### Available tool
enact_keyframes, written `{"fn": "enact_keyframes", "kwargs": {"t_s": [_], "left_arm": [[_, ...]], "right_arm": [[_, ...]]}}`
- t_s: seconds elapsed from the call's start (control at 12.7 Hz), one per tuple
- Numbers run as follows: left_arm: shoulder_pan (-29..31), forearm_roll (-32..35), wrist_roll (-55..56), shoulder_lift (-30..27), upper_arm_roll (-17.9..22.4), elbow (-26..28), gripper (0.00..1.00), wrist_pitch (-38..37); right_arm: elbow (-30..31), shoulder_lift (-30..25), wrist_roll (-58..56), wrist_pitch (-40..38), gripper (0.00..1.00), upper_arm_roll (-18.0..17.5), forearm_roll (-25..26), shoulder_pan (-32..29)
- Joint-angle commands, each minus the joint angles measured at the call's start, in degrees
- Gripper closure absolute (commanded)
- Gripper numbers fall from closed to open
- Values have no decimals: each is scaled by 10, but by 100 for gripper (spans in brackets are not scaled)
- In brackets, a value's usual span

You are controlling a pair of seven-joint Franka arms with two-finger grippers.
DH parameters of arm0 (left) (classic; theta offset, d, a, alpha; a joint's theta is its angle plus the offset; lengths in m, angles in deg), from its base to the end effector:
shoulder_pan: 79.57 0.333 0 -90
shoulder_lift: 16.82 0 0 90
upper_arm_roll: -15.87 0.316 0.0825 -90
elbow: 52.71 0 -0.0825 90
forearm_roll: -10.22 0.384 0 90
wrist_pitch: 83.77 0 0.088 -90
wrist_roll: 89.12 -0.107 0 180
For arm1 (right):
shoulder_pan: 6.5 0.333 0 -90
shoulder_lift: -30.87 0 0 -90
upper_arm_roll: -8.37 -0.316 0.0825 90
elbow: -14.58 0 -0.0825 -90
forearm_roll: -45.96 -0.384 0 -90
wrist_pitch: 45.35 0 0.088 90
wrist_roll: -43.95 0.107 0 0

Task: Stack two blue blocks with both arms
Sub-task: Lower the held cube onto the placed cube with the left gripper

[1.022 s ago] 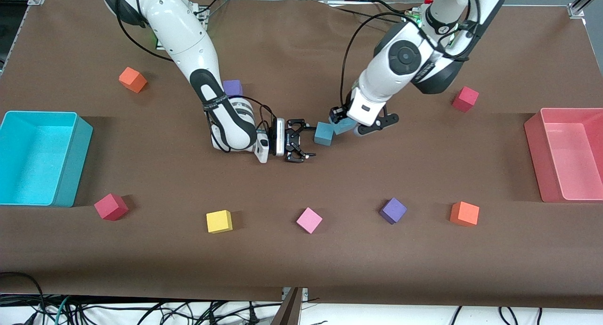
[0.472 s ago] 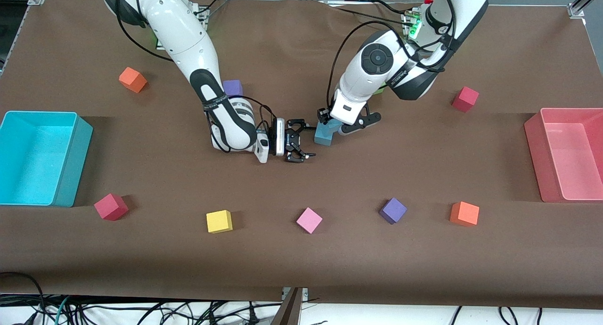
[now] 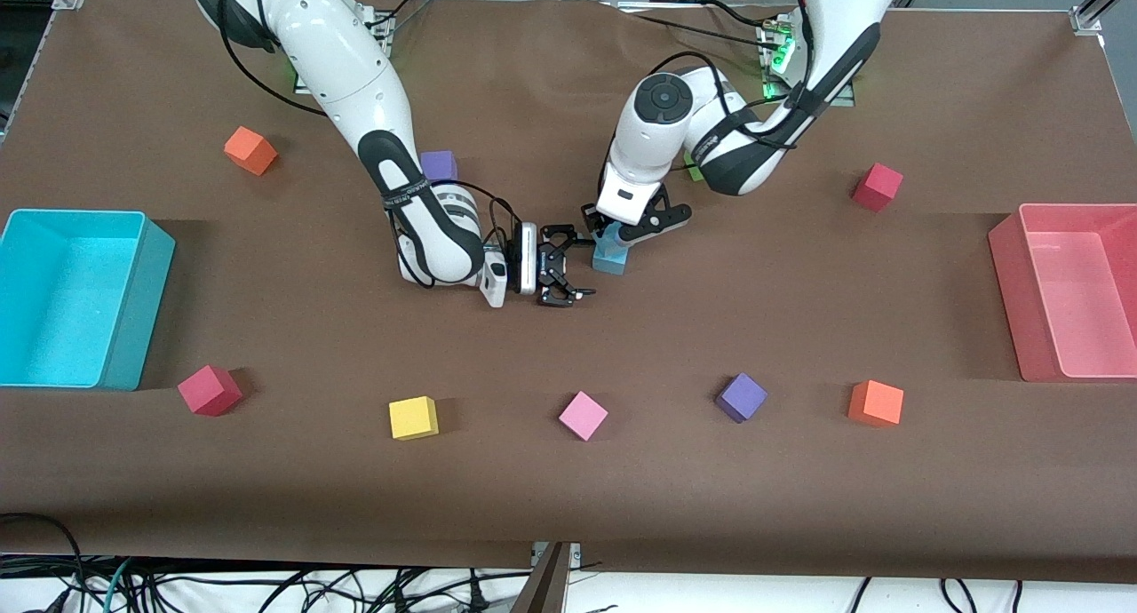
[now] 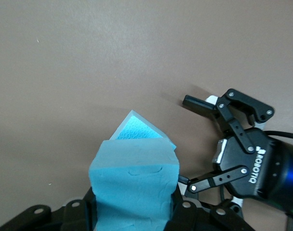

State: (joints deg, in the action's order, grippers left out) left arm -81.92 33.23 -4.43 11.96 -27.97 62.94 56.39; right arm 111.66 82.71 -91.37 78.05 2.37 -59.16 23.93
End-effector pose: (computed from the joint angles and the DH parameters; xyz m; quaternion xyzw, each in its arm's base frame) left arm 0.4341 -0.4258 0.2716 0.9731 0.2221 -0.0101 0.0606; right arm 0.5009 0.4133 0.0751 -0.6159 -0.5156 -0.3444 0.4861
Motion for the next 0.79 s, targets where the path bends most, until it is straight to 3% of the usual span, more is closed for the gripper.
{"fn": "enact_keyframes", "kwargs": {"t_s": [0.0,0.24,0.39,0.47,0.71], "left_arm": [[-3,26,21,5,3,-2,64,10],[0,28,21,5,5,-4,59,10],[-4,28,20,9,6,-3,47,10],[-4,28,21,8,6,-3,1,9],[-2,28,21,8,6,-6,0,8]], "right_arm": [[1,3,-14,-1,0,-2,-13,0],[1,4,-14,0,0,-2,-13,-1],[1,3,-14,0,0,-2,-14,-1],[1,3,-14,0,0,-2,-13,-1],[1,4,-14,0,0,-2,-13,-1]]}}
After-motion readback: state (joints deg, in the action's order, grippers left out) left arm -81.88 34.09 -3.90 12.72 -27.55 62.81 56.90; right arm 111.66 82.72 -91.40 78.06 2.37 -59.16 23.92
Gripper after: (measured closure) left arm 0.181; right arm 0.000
